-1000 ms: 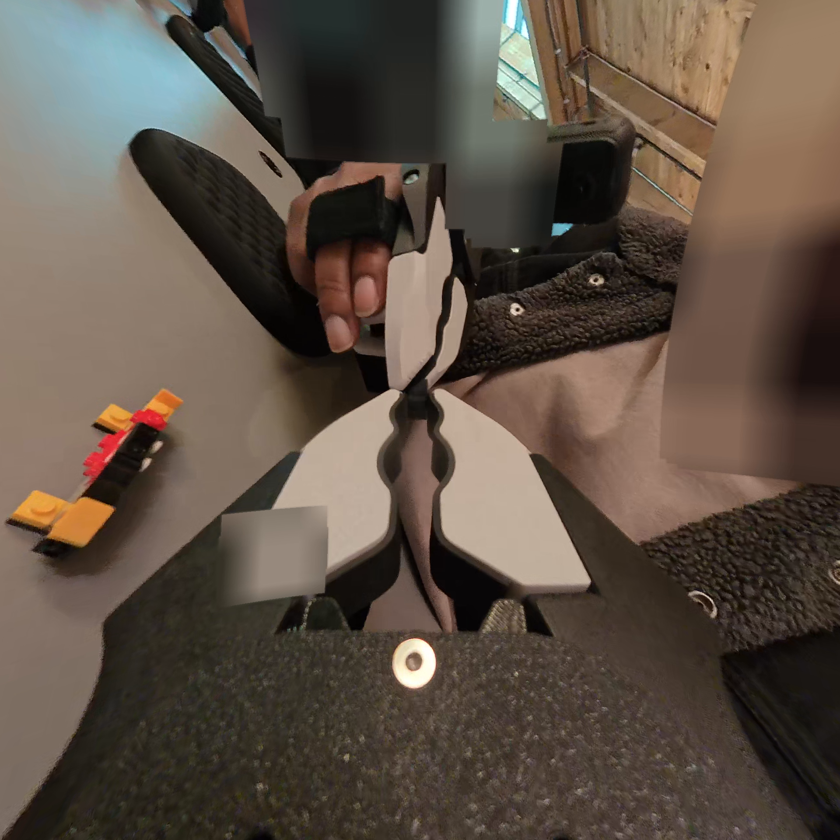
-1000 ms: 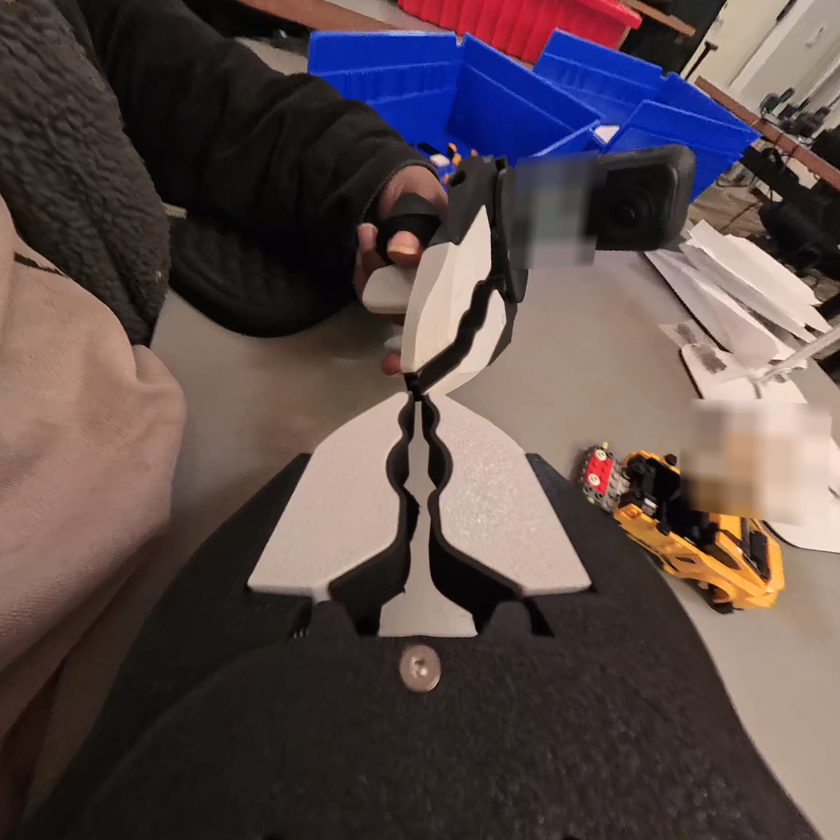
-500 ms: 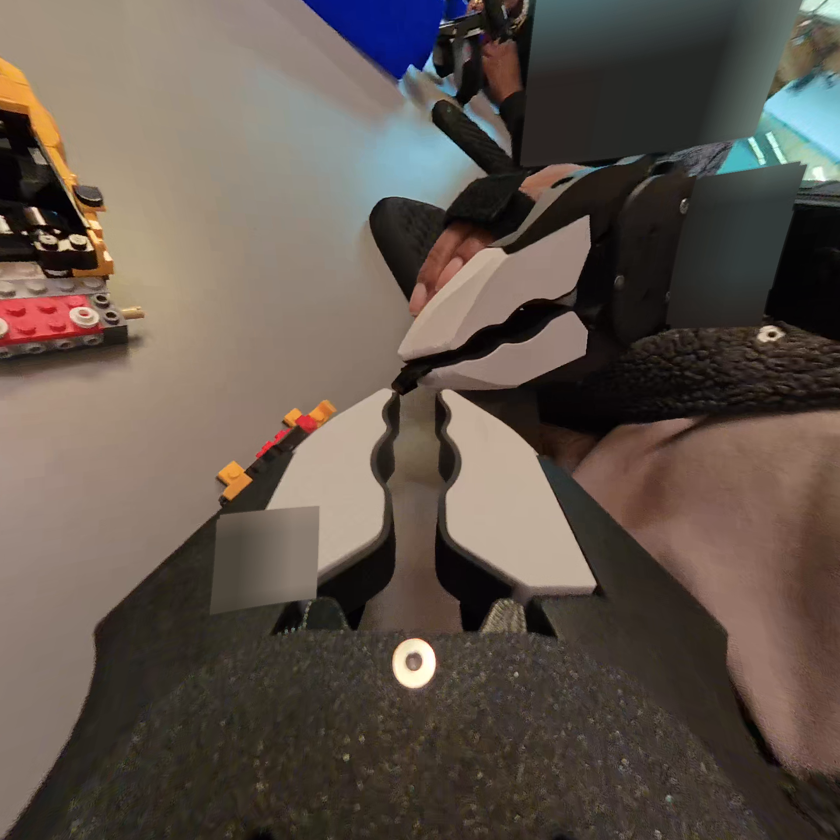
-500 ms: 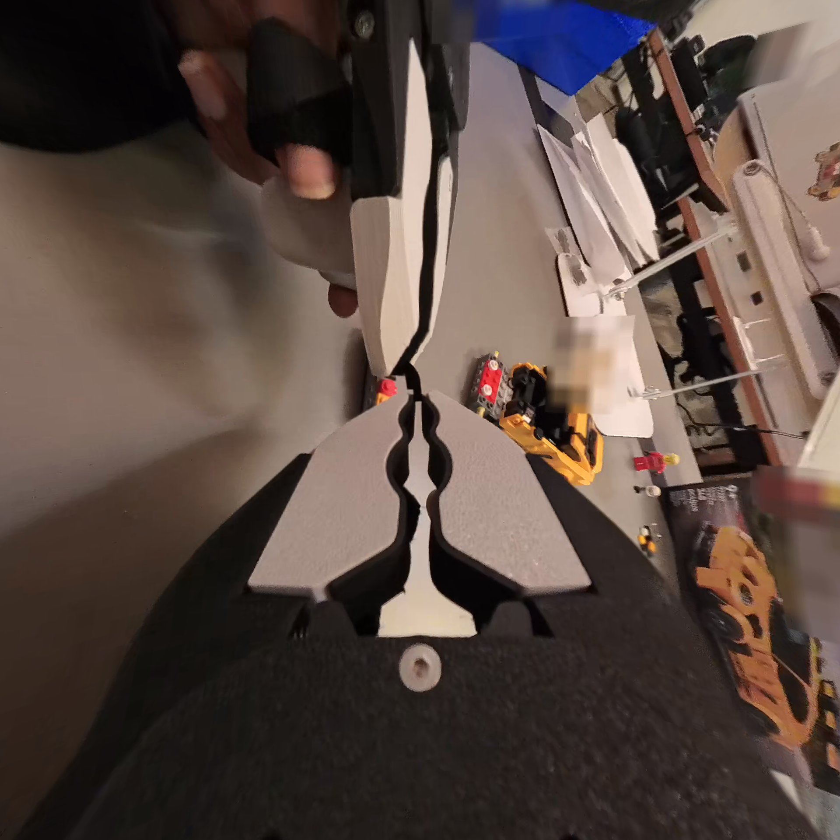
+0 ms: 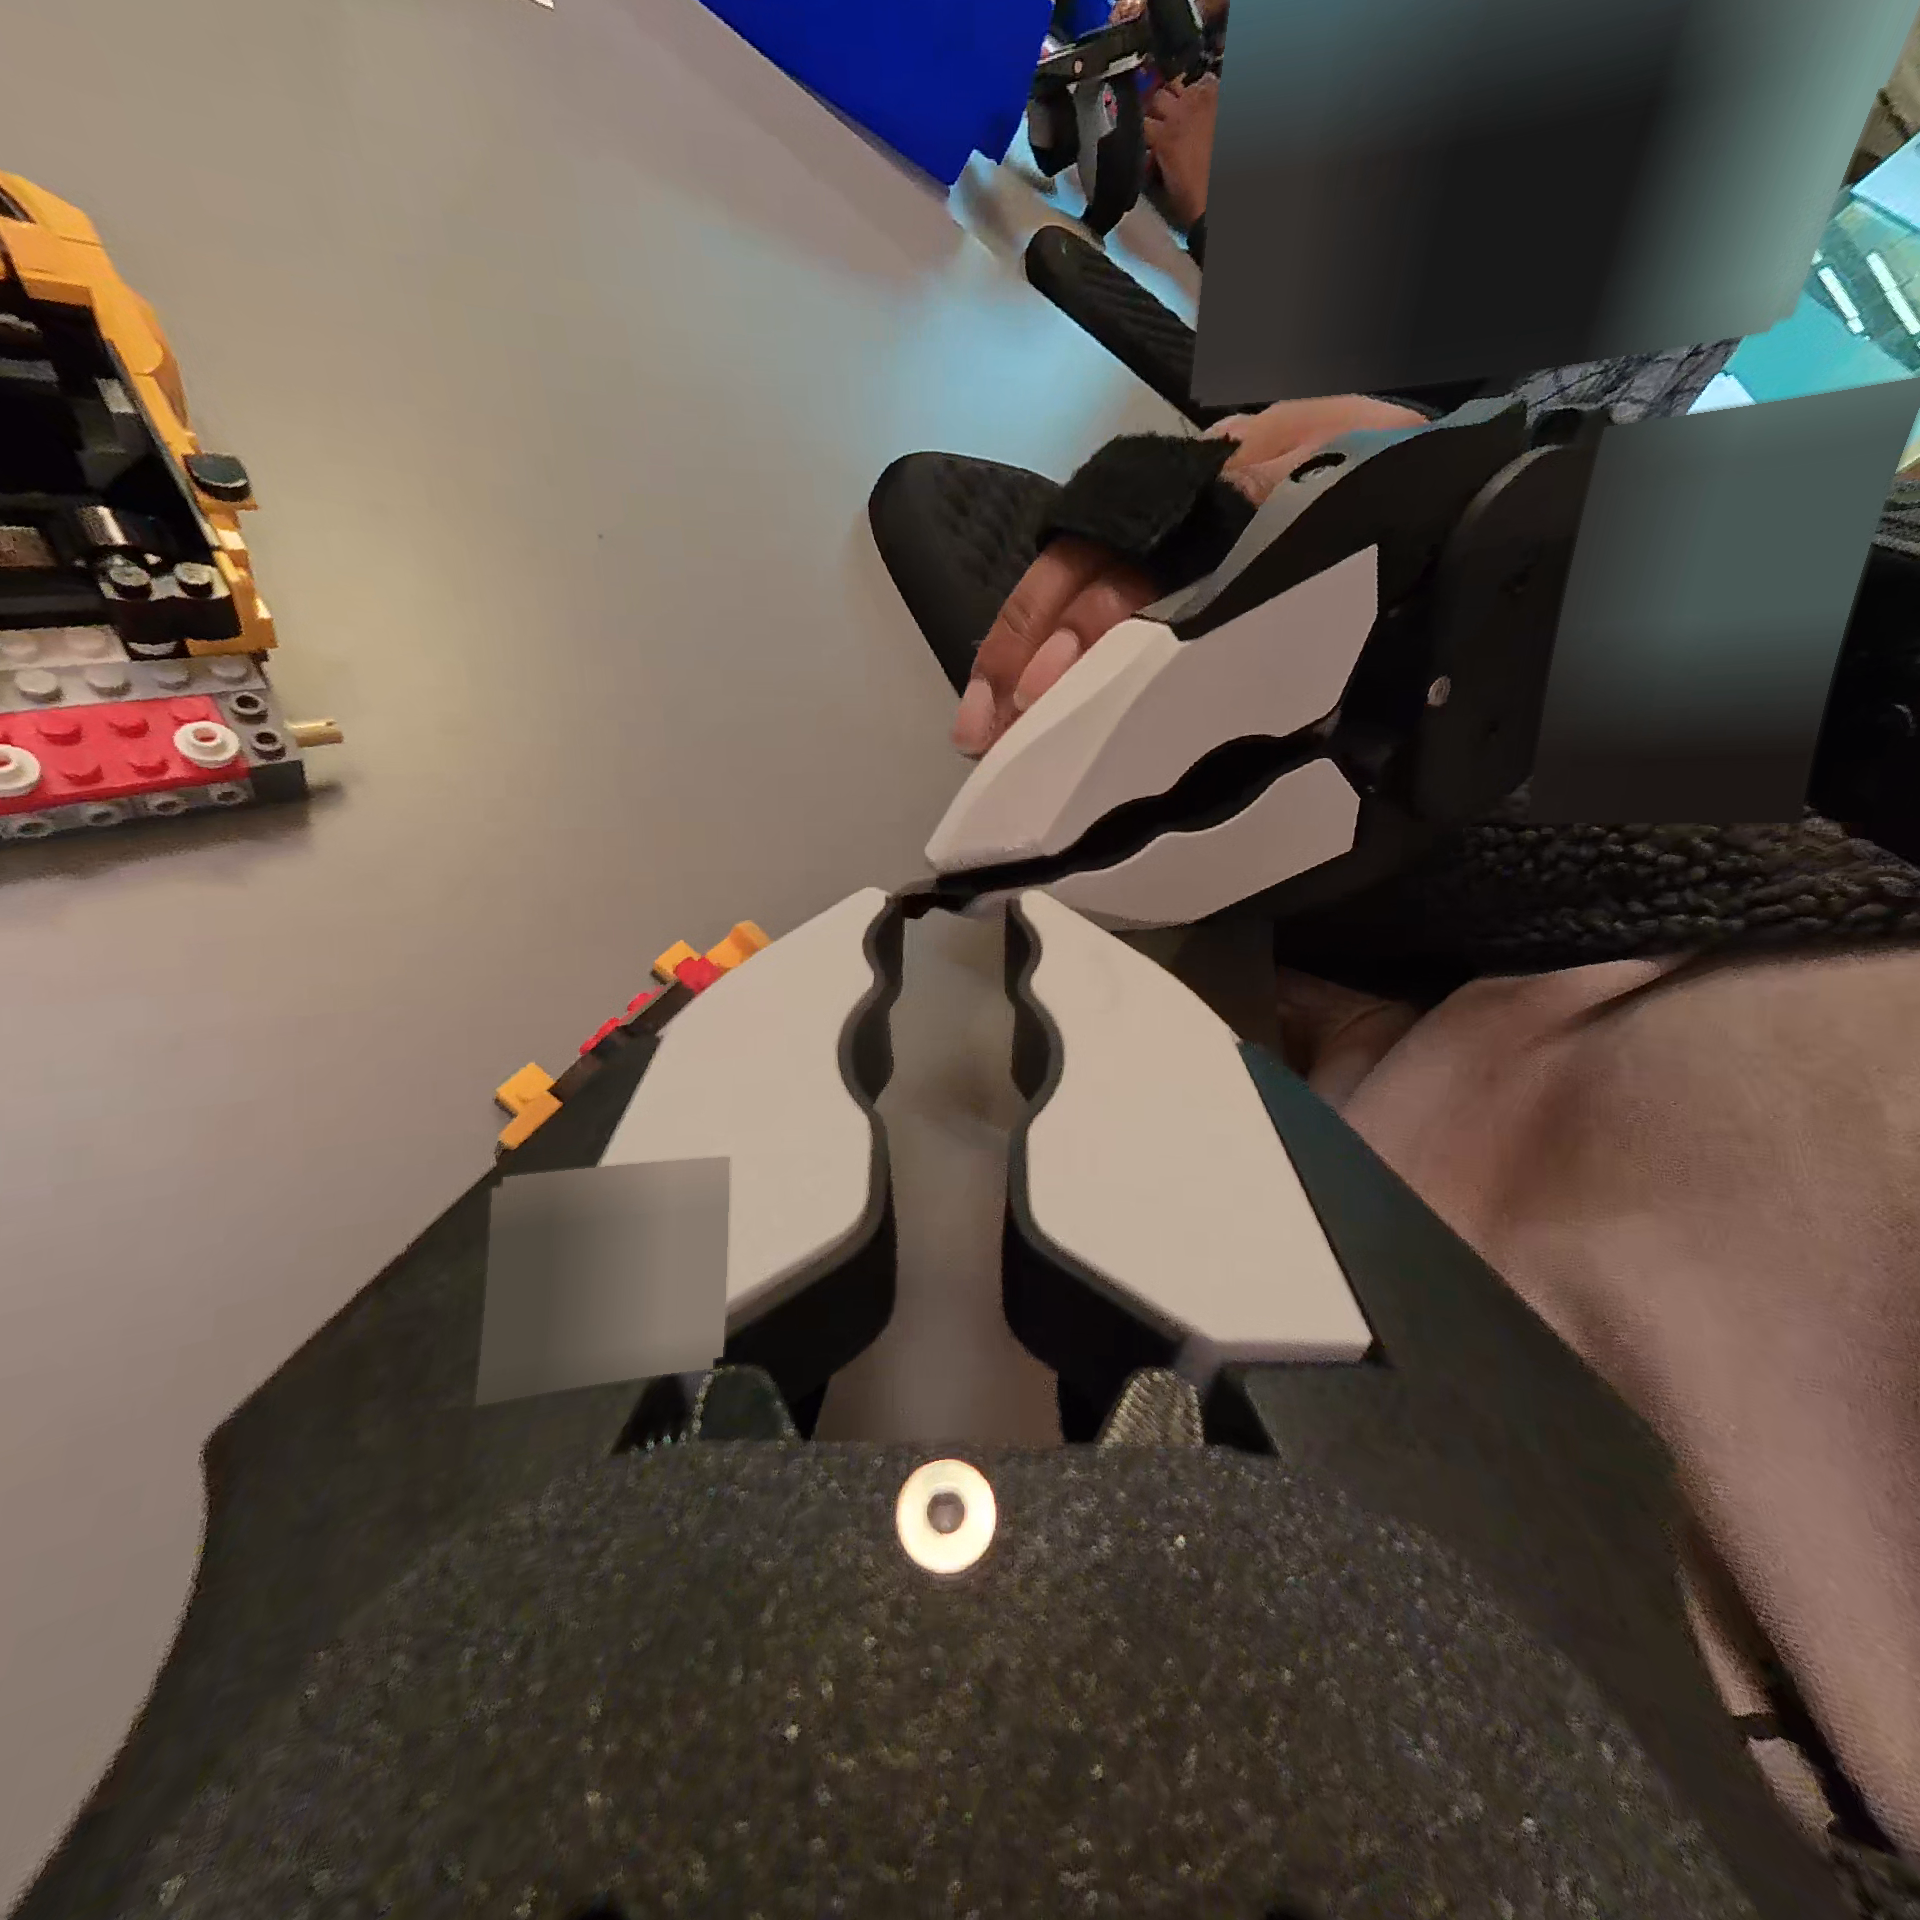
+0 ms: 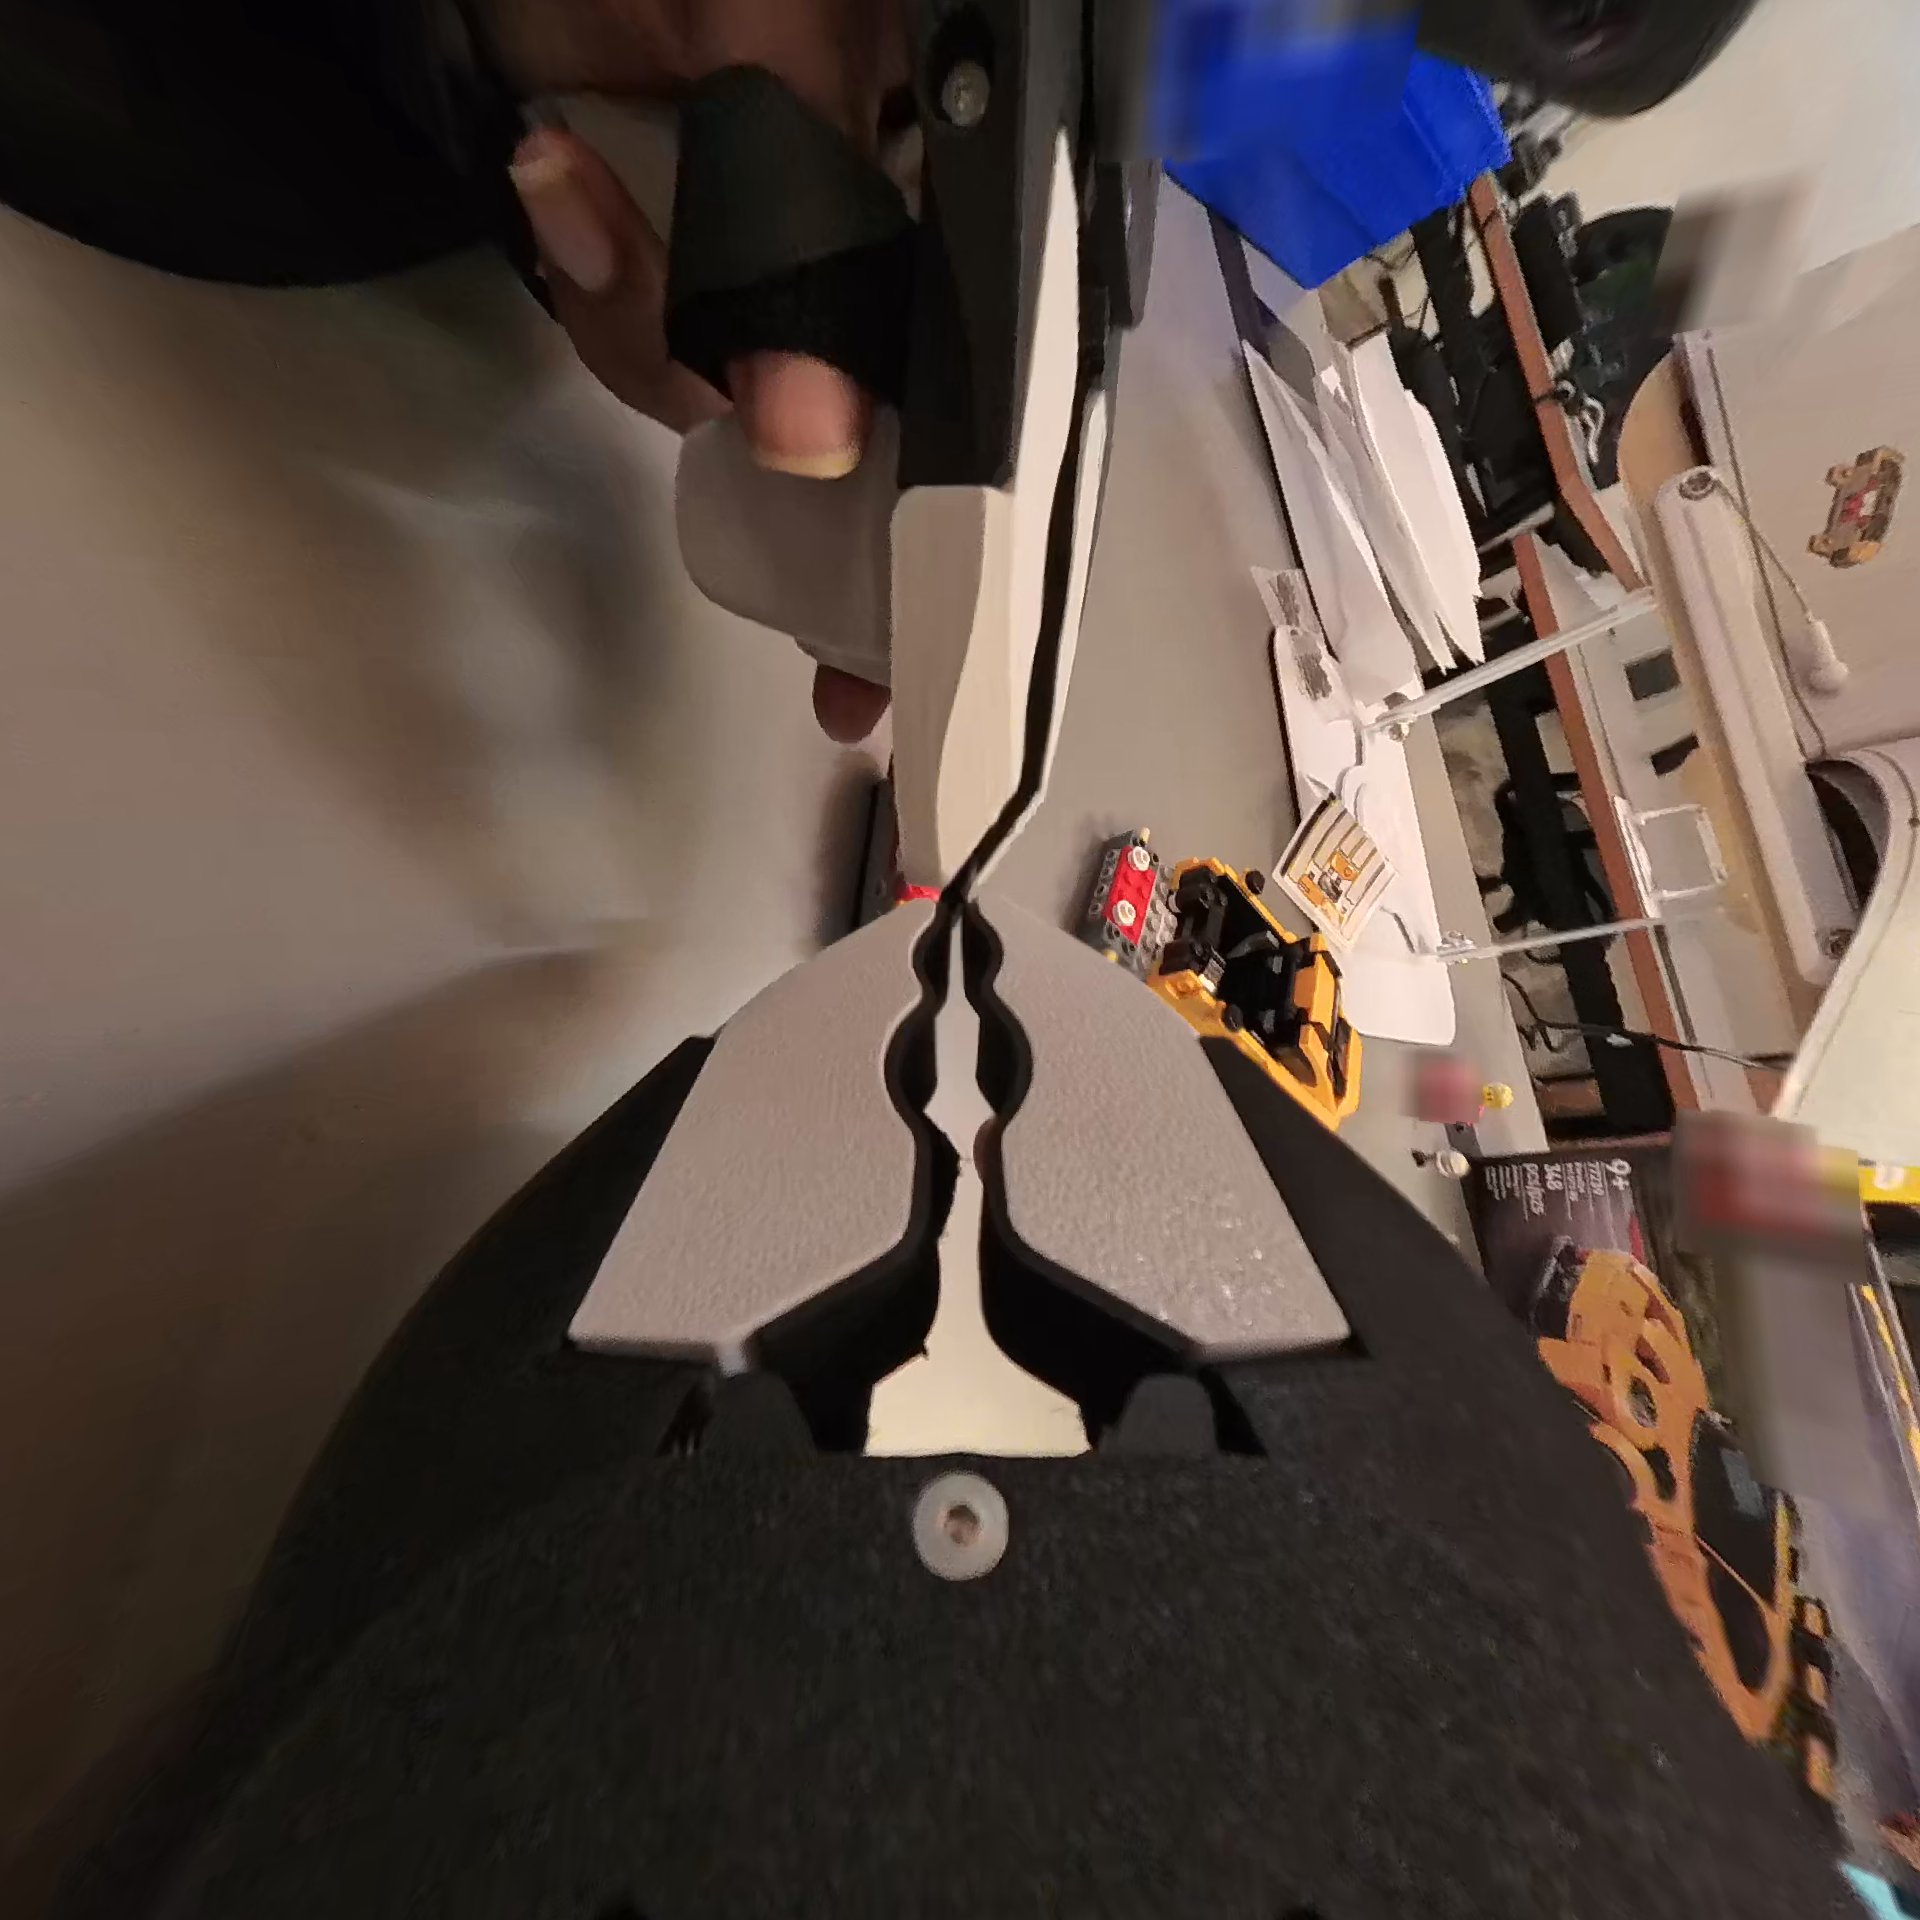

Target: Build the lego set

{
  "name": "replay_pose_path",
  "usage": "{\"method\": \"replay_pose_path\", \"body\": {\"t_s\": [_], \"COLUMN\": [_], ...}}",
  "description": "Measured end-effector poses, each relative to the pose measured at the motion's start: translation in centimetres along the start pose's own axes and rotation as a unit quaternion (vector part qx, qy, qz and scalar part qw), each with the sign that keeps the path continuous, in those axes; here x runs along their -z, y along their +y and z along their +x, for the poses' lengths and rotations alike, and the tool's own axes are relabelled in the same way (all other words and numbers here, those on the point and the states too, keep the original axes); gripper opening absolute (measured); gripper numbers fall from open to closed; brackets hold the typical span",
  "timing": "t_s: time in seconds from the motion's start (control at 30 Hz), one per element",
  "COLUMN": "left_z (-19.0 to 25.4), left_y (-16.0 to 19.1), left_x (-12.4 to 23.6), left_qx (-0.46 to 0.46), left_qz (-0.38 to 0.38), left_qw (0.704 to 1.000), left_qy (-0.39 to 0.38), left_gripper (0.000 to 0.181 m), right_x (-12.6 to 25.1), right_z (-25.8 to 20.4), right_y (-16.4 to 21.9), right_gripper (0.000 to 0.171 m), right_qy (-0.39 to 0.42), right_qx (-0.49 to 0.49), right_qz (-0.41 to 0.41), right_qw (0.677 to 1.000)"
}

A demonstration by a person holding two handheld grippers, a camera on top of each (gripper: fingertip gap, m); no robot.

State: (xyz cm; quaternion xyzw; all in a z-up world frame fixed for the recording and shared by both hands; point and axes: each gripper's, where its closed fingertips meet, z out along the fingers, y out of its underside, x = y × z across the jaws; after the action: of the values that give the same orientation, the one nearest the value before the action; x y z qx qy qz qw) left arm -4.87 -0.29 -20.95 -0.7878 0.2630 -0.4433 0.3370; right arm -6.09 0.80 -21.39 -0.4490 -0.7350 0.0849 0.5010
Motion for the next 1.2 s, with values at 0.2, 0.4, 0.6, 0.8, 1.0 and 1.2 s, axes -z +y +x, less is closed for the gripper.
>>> {"method": "replay_pose_path", "body": {"t_s": [0.2, 0.4, 0.6, 0.8, 1.0, 1.2], "left_z": [0.4, 1.1, 2.8, 3.7, 3.0, -0.9], "left_y": [0.1, 0.0, -0.7, -0.2, 0.3, 0.2], "left_x": [0.0, 0.4, 1.5, 1.5, 1.4, 2.2], "left_qx": [0.024, 0.042, -0.003, -0.12, -0.167, -0.237], "left_qz": [0.001, 0.012, 0.035, 0.025, 0.008, -0.023], "left_qw": [0.999, 0.996, 0.989, 0.986, 0.983, 0.971], "left_qy": [0.031, 0.08, 0.143, 0.116, 0.079, -0.035], "left_gripper": [0.017, 0.011, 0.009, 0.008, 0.008, 0.02], "right_x": [0.2, 0.7, 2.0, 2.0, 1.3, -0.1], "right_z": [-0.2, -0.1, 0.6, -0.4, -1.0, 0.3], "right_y": [-0.6, -1.4, -2.5, -3.0, -2.9, -0.7], "right_gripper": [0.0, 0.0, 0.012, 0.016, 0.01, 0.008], "right_qy": [-0.004, -0.016, -0.129, -0.235, -0.271, -0.22], "right_qx": [0.012, -0.007, -0.184, -0.214, -0.21, -0.233], "right_qz": [0.033, 0.074, 0.13, 0.118, 0.097, 0.056], "right_qw": [0.999, 0.997, 0.966, 0.941, 0.934, 0.946]}}
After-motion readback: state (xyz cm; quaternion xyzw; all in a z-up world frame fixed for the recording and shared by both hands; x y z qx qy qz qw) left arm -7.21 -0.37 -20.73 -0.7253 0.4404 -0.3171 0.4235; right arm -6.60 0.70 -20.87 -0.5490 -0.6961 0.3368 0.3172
